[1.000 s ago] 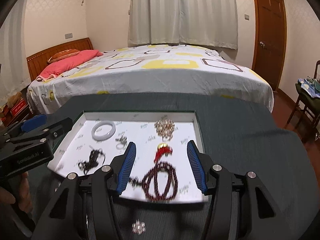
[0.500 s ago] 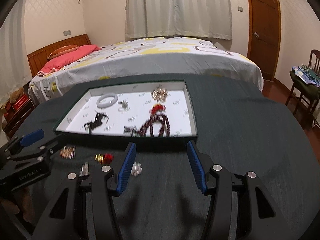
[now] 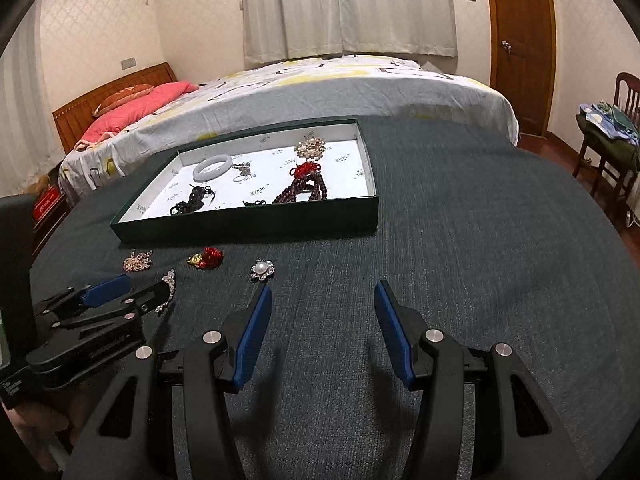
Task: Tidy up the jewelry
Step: 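Grasp the rhinestone pendant with the left tool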
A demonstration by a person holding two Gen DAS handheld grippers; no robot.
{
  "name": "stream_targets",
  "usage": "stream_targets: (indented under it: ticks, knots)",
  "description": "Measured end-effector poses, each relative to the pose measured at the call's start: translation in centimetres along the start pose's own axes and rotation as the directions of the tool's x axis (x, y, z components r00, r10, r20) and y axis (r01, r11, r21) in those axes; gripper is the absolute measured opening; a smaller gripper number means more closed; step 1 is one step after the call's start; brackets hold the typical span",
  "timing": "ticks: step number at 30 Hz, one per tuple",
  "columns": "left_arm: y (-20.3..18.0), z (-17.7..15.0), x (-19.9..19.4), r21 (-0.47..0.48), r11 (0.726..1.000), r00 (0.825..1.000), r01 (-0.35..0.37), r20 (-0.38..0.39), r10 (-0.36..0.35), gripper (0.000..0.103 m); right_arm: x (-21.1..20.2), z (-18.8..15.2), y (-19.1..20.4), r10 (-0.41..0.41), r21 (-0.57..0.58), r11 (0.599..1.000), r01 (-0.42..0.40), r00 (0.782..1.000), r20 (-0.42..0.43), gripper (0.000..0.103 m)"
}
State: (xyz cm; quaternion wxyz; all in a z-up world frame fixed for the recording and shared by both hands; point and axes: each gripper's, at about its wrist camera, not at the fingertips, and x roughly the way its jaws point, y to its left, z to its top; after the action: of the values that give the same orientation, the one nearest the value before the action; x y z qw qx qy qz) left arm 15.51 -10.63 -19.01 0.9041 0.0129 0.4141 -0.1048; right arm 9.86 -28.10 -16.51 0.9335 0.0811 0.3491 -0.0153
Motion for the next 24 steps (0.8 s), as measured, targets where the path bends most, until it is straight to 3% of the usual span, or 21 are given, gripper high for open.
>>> stream_targets:
  ticks: [6,11,24]
  knots:
    - [-0.4,0.0,0.5,0.021,1.0,1.0,0.016,-0.027,-0.016,0.044,0.3,-0.1,-0.3,0.003,0.014,1.0,-0.003,1.0,-0.008,0.053]
    - [-0.9,0.1,0.7,0.056,0.998,0.999,0.037,-0.029,-0.035,0.015,0.5,-0.1,-0.3,0.003,0.013,1.0,-0.003,1.0,-0.015,0.053]
    - [0.4,0.4,-1.1,0.04,0.998,0.999,0.037,0.016,-0.038,0.013,1.0,-0.1,0.4,0.01,-0.004,1.0,-0.01,1.0,-0.027,0.053]
